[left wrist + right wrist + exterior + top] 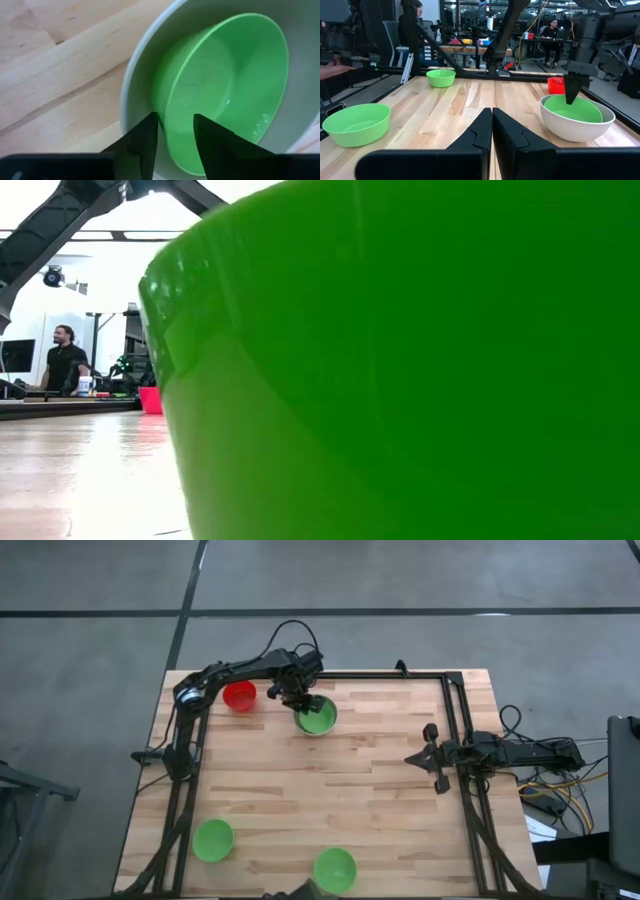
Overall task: Nest bowls inside each other
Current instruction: Stack the top green bowl on the gray bowl, then stack the bottom left green bowl on the top green bowl
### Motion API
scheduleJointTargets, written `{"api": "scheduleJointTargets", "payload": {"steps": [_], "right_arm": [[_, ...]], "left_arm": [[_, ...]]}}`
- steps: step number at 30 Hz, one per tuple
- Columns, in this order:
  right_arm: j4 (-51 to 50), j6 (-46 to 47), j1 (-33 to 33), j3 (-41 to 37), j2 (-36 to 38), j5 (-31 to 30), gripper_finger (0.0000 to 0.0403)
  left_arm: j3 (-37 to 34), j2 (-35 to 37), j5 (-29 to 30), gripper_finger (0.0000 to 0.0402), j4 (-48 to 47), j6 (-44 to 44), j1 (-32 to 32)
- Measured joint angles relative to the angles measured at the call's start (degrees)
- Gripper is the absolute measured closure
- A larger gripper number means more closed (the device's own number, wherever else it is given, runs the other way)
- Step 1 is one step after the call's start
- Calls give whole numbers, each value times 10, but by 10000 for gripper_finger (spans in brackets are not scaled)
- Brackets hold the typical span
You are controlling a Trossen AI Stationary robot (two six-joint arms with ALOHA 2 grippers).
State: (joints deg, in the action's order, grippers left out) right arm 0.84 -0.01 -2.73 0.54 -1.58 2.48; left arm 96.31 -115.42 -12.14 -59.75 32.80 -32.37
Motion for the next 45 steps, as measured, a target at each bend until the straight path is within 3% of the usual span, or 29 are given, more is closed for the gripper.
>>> {"api": "scheduleJointTargets", "payload": {"steps": [26, 35, 45], "right_arm": [[0, 0, 0, 0, 0, 0, 394], [0, 0, 0, 0, 0, 0, 394], [0, 0, 0, 0, 0, 0, 394]], "left_arm": [[105, 35, 36, 271, -63, -47, 6], [104, 108, 100, 271, -60, -27, 43], [103, 167, 185, 271, -52, -27, 126]]}}
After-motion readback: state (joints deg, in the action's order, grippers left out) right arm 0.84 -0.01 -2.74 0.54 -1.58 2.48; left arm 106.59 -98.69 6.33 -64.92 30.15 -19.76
